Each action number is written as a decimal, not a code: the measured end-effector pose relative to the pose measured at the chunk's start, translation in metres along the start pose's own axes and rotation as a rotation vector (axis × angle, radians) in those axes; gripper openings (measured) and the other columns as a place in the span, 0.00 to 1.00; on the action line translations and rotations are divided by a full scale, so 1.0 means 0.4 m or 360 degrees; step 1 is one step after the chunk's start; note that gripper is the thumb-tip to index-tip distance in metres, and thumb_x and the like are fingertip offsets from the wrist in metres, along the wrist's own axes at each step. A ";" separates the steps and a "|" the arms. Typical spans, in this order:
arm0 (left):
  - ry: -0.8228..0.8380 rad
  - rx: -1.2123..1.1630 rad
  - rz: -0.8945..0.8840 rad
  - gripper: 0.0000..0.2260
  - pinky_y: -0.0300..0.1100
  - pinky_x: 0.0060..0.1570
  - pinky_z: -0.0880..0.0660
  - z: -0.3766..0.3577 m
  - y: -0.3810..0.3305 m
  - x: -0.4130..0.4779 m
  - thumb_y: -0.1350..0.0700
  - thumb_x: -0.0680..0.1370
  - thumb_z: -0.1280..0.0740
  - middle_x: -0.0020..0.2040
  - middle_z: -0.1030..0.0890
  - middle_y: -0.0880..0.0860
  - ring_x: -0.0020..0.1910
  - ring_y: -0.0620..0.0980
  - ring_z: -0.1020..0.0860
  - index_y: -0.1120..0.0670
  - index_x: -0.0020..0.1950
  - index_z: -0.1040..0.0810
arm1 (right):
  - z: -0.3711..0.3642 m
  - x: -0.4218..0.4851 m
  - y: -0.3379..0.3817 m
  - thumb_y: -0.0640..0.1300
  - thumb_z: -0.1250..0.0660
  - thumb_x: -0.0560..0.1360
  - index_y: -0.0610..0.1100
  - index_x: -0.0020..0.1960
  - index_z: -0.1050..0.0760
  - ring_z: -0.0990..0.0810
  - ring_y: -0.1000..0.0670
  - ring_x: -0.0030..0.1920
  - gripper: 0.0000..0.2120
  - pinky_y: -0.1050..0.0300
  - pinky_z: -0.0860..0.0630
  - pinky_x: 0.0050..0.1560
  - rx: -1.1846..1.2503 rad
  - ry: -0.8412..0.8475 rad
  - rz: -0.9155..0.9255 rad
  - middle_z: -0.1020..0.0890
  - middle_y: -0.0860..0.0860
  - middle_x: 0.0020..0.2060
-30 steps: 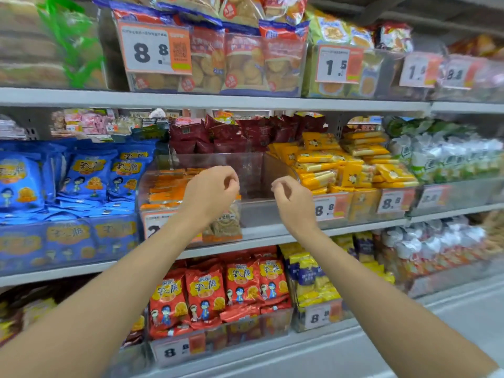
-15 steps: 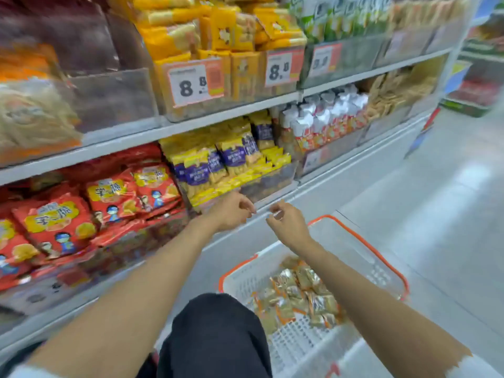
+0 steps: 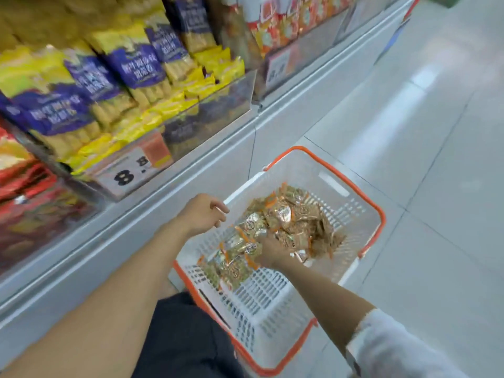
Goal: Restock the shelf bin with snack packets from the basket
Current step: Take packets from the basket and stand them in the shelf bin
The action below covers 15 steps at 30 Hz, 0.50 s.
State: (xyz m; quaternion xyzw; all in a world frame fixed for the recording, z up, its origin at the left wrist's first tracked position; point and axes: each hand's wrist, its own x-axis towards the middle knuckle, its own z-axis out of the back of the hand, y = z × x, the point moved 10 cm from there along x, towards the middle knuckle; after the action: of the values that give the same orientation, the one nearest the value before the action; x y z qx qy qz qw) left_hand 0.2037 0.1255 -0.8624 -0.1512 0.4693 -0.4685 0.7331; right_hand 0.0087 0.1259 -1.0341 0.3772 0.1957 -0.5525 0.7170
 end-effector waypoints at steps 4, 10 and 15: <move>0.0077 0.0092 -0.0015 0.05 0.39 0.34 0.29 -0.031 -0.005 0.026 0.64 0.77 0.33 0.39 0.20 0.54 0.42 0.53 0.20 0.57 0.47 0.19 | -0.083 0.075 0.113 0.47 0.32 0.75 0.46 0.76 0.42 0.36 0.41 0.72 0.33 0.43 0.30 0.67 -0.0434 0.0049 0.0368 0.40 0.45 0.76; 0.0070 0.0176 -0.0008 0.06 0.39 0.35 0.31 -0.024 -0.006 0.041 0.62 0.78 0.34 0.39 0.24 0.49 0.41 0.49 0.23 0.52 0.48 0.20 | -0.187 0.135 0.143 0.47 0.36 0.80 0.46 0.79 0.63 0.61 0.44 0.78 0.42 0.39 0.52 0.76 -0.0725 0.0202 0.0411 0.59 0.48 0.79; 0.0075 0.0164 -0.0003 0.07 0.38 0.35 0.32 -0.017 0.012 0.036 0.62 0.78 0.34 0.40 0.24 0.48 0.38 0.46 0.24 0.52 0.49 0.20 | -0.245 0.117 0.122 0.44 0.35 0.78 0.43 0.79 0.53 0.49 0.40 0.77 0.37 0.39 0.45 0.73 -0.1045 -0.0053 0.0358 0.47 0.43 0.77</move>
State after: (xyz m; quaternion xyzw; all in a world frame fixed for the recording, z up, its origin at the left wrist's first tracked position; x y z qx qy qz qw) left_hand 0.2022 0.1173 -0.8770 -0.1027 0.4616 -0.4960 0.7283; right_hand 0.0824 0.1751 -1.1134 0.1365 0.3085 -0.3837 0.8596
